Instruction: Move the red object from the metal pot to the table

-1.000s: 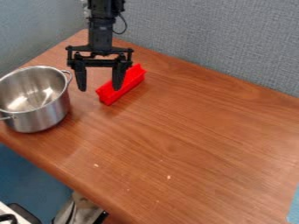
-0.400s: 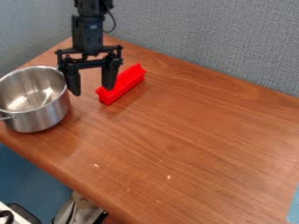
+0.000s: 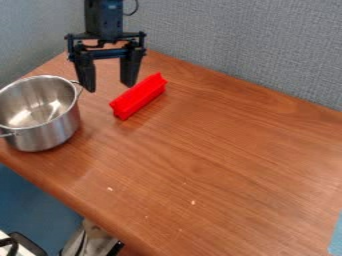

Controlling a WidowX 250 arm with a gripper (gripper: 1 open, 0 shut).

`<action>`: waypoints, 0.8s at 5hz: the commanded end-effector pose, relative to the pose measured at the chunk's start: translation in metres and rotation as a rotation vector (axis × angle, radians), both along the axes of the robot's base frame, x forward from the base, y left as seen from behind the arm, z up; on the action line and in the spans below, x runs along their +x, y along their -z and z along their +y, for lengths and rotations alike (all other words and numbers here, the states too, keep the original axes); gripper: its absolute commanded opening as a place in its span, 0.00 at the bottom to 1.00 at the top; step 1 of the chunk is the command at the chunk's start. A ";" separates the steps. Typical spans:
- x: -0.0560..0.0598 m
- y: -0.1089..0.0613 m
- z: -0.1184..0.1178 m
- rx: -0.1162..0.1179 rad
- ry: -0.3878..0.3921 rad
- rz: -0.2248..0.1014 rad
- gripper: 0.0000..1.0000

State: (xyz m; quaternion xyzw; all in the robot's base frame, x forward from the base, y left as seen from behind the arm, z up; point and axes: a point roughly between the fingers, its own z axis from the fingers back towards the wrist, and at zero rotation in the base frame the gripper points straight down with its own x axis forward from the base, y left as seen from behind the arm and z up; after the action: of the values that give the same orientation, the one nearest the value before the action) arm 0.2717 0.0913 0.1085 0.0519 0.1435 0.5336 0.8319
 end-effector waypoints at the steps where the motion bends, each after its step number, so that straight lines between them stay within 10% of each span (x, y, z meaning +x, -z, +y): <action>1: 0.020 -0.007 0.029 0.043 -0.052 -0.064 1.00; 3: 0.045 0.027 0.076 0.054 -0.103 -0.005 1.00; 4: 0.051 0.027 0.060 0.037 -0.064 -0.014 1.00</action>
State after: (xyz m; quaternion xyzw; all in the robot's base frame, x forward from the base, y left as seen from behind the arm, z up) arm 0.3184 0.1508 0.0632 0.0632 0.1569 0.5626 0.8092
